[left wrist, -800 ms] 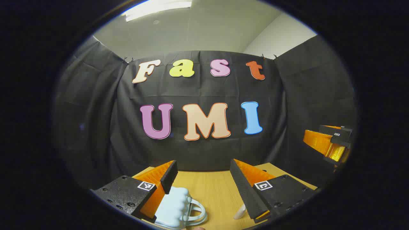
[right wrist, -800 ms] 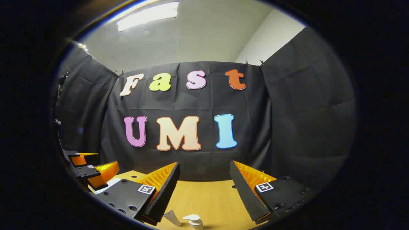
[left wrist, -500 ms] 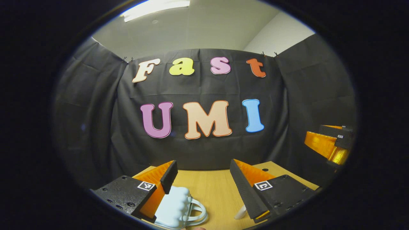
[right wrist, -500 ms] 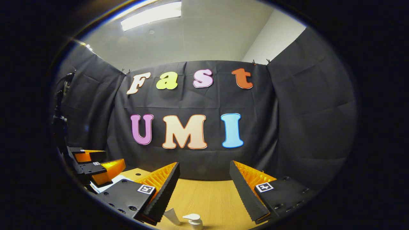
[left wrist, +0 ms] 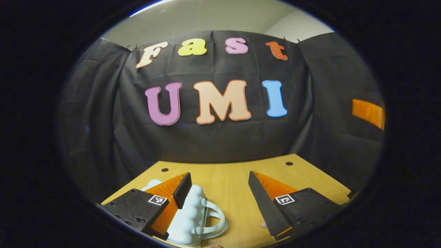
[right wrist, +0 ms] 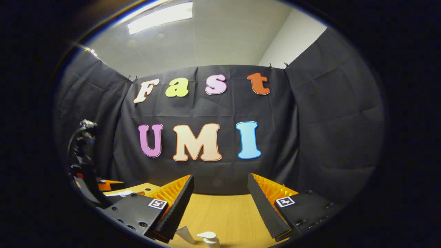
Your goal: First open the suitcase, pack the skin care products into it, and then close the suitcase.
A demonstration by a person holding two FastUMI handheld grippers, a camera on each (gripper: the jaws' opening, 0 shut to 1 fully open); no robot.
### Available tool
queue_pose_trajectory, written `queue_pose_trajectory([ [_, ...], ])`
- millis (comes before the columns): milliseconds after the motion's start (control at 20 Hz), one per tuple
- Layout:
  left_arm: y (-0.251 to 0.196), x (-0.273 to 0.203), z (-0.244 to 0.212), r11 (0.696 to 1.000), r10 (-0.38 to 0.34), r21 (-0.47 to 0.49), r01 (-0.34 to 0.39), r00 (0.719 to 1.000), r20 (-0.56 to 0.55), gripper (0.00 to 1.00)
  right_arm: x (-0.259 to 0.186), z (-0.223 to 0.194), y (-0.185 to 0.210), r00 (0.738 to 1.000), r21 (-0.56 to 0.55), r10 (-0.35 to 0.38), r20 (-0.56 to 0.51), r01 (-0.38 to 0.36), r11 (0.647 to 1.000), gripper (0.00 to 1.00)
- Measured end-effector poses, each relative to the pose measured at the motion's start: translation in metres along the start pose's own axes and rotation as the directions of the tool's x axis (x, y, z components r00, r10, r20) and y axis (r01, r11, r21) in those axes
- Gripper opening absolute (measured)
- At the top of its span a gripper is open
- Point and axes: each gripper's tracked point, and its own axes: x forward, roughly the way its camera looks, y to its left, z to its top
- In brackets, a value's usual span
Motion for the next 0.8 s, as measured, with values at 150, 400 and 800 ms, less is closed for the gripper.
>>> queue_pose_trajectory([
  [150, -0.008, 0.018, -0.038, 0.999, -0.038, -0.033, 0.035, 0.994, -0.104, 0.98, -0.001, -0.011, -0.005, 0.999, -0.018, -0.038, -0.031, 0.037, 0.999, 0.98],
  [400, -0.017, 0.034, -0.087, 0.995, -0.072, -0.086, 0.053, 0.969, -0.238, 0.98, 0.0, -0.02, -0.006, 0.996, -0.048, -0.063, -0.06, 0.06, 0.997, 0.98],
  [800, -0.016, 0.05, -0.144, 0.996, -0.039, -0.09, 0.002, 0.913, -0.405, 0.98, 0.008, -0.034, -0.004, 0.992, -0.084, -0.073, -0.1, 0.065, 0.994, 0.98],
])
